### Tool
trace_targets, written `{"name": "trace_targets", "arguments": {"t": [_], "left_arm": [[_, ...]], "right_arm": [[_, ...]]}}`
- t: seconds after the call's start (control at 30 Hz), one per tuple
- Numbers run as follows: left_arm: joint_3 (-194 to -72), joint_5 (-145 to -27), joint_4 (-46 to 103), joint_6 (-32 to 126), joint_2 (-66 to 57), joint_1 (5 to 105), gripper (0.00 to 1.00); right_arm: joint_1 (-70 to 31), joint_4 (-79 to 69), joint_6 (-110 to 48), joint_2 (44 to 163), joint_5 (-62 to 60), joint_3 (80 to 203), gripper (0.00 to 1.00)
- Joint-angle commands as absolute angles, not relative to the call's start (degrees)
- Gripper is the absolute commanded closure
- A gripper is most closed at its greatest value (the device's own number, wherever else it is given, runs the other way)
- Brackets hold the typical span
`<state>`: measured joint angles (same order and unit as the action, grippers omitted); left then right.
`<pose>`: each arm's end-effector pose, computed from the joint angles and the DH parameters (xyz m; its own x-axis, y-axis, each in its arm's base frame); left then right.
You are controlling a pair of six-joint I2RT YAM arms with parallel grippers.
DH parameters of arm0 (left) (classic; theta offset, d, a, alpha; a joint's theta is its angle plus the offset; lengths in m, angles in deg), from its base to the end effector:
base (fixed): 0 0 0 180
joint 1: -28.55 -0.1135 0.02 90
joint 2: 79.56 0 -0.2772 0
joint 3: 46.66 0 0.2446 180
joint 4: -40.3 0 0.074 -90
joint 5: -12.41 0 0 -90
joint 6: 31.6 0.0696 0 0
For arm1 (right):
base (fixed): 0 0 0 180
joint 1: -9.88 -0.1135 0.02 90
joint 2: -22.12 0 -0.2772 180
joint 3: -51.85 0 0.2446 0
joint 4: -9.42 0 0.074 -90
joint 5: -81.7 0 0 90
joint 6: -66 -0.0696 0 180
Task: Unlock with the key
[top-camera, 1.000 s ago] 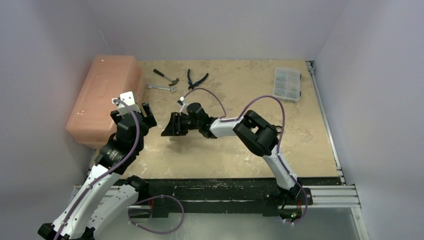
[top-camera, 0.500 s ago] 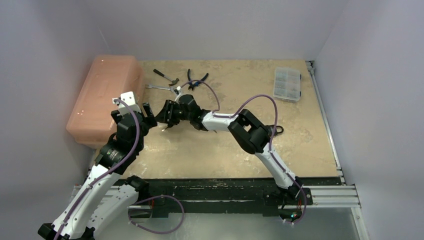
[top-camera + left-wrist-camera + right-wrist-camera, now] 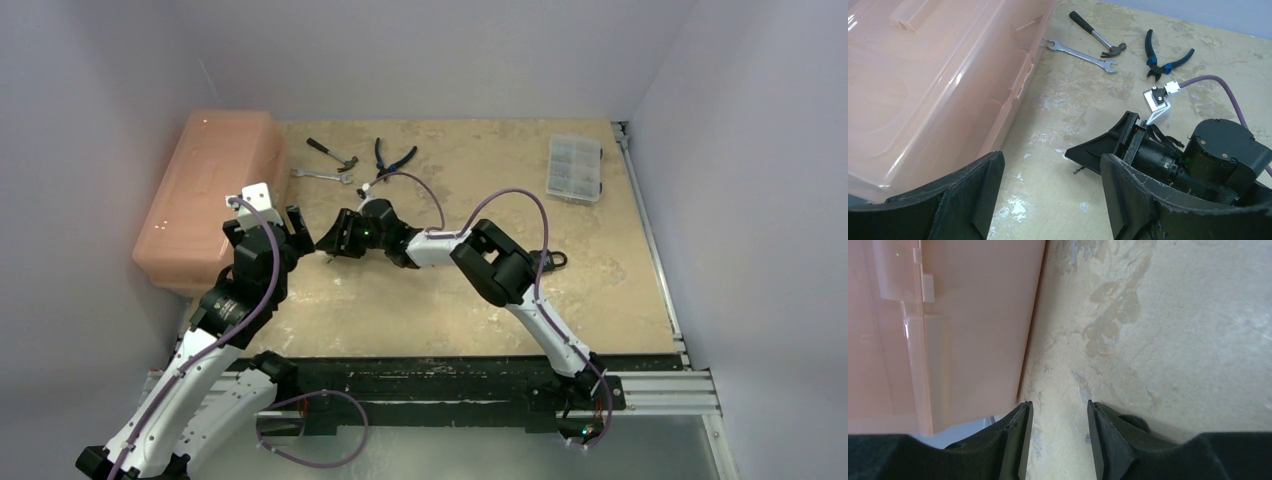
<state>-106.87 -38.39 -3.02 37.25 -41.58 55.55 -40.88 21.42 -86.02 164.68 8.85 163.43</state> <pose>0.1512 -0.0277 0.3306 -0.2364 -0.1934 -0.9522 -0.2776 0.9526 -0.1245 0.3527 0.4643 0.1104 -0.9059 0.2249 -0.3590 -0.2483 0.4047 0.8801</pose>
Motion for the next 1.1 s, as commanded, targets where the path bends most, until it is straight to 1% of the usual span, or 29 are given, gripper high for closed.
{"name": "trace_targets", "arguments": {"t": [0.0,0.2,0.4,0.57,0.7,0.77,0.8,0.83,0.9,1.0,1.07], "left_arm": [[-106.61,-38.77,-0.24,38.89,-41.68,55.18,0.25],[-106.65,-38.74,-0.26,38.89,-41.52,55.18,0.25],[-106.71,-38.59,-0.42,38.88,-41.43,55.18,0.25],[-106.81,-38.48,-0.44,38.89,-41.50,55.18,0.25],[-106.75,-38.31,-0.44,38.95,-41.42,55.18,0.25],[-106.81,-38.23,-0.35,38.98,-41.42,55.18,0.25],[-106.81,-38.16,-0.37,38.98,-41.42,55.18,0.25],[-106.81,-38.10,-0.43,38.99,-41.42,55.18,0.26],[-106.85,-37.96,-0.52,38.98,-41.49,55.18,0.26],[-106.77,-37.82,-0.44,38.95,-41.75,55.18,0.26],[-106.82,-37.66,-0.49,38.93,-41.98,55.18,0.26]], "right_arm": [[-40.00,20.13,-85.36,161.80,7.76,157.18,0.48],[-38.97,24.27,-84.84,155.37,7.31,145.35,0.49],[-37.94,28.68,-83.79,145.55,6.08,130.94,0.50],[-37.93,26.26,-78.62,138.05,4.62,125.52,0.50],[-39.61,17.26,-67.02,135.16,1.98,130.48,0.47],[-41.54,10.60,-59.67,135.42,-2.64,135.86,0.40],[-42.65,7.55,-56.18,136.07,-5.36,138.74,0.35],[-43.54,4.73,-53.03,136.90,-7.57,141.62,0.32],[-44.87,1.12,-48.52,139.39,-11.57,146.80,0.25],[-45.73,-2.80,-43.95,144.00,-15.62,154.41,0.18],[-46.19,-4.61,-41.59,147.08,-17.49,158.59,0.17]]}}
